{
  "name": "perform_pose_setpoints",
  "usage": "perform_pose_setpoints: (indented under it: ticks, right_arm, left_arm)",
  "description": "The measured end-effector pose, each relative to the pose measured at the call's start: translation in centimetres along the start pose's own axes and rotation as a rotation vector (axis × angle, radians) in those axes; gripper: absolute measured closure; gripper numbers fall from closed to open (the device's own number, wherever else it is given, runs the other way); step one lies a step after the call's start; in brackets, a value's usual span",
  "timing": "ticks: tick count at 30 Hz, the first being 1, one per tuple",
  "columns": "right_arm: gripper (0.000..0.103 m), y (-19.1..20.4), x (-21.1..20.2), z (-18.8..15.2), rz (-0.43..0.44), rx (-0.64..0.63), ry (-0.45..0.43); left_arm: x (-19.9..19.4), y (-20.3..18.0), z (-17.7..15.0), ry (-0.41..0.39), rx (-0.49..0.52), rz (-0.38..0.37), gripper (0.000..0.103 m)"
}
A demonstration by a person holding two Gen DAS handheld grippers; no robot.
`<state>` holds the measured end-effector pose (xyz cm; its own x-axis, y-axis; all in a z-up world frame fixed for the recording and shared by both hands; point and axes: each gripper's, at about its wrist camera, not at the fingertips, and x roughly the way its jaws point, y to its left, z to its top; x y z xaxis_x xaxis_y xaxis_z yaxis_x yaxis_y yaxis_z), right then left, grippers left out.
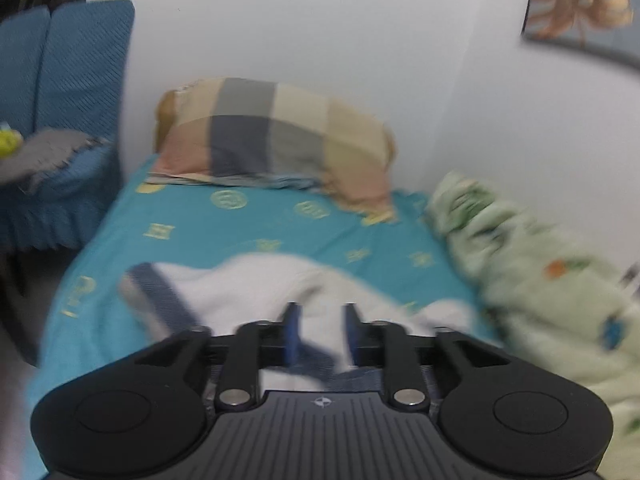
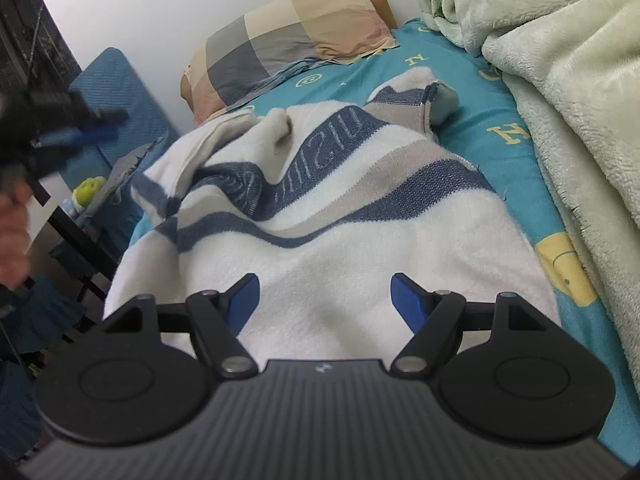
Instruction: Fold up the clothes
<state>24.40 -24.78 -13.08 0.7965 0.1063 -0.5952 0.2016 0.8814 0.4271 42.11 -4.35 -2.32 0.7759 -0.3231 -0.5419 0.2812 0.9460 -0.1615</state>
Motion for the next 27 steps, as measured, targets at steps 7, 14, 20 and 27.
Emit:
perform_pose_setpoints:
  ticks: [7, 14, 20, 27]
  right_arm:
    - [0.028, 0.9, 0.9, -0.2, -0.019, -0.061, -0.013]
    - [0.028, 1.3, 3.0, -0.8, -0.025, -0.114, 0.013]
    - [0.028, 1.6, 4.2, -1.5, -0.033, -0.137, 0.037]
    - [0.028, 2.4, 3.5, -1.7, -0.028, -0.178, 0.011]
  left_arm:
    - [8.3, -0.4, -1.4, 0.03, 0.199, 0.098, 0.021]
    - [19.2, -1.7, -1.7, 0.14, 0.367, 0.324, 0.055]
    - [15.7, 3.8, 2.8, 0.042, 0.193, 0.328, 0.093]
    - [6.1, 17.4, 7.2, -0.098, -0.156, 0.488, 0.093]
